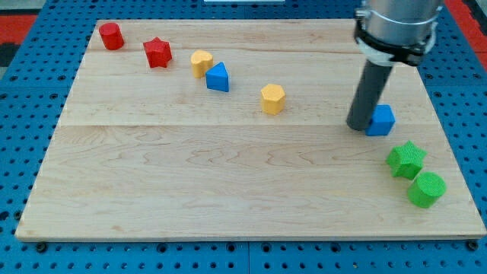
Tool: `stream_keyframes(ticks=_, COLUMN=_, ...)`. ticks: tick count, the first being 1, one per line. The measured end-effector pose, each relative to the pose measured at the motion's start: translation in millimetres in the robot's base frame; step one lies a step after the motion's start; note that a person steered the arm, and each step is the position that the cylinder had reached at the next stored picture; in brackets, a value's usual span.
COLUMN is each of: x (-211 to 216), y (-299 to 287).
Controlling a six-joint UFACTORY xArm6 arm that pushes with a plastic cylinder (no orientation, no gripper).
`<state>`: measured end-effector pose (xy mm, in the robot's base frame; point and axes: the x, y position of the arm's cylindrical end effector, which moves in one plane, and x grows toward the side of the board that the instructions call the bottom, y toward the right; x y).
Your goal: Slide the yellow hexagon blue triangle above the blue cube
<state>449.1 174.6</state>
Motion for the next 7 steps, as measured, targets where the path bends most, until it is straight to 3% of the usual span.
stream_keyframes(ticks=1, x=15, y=-84)
stream_keyframes(ticks=2, x=-9, y=-186)
stream_keyframes(ticks=3, x=-52, y=-198)
stream_keyframes(ticks=5, x=-60, y=-44)
stream_keyframes(ticks=6, x=-63, y=2)
stream_keyframes(ticks=7, x=-44, y=-75)
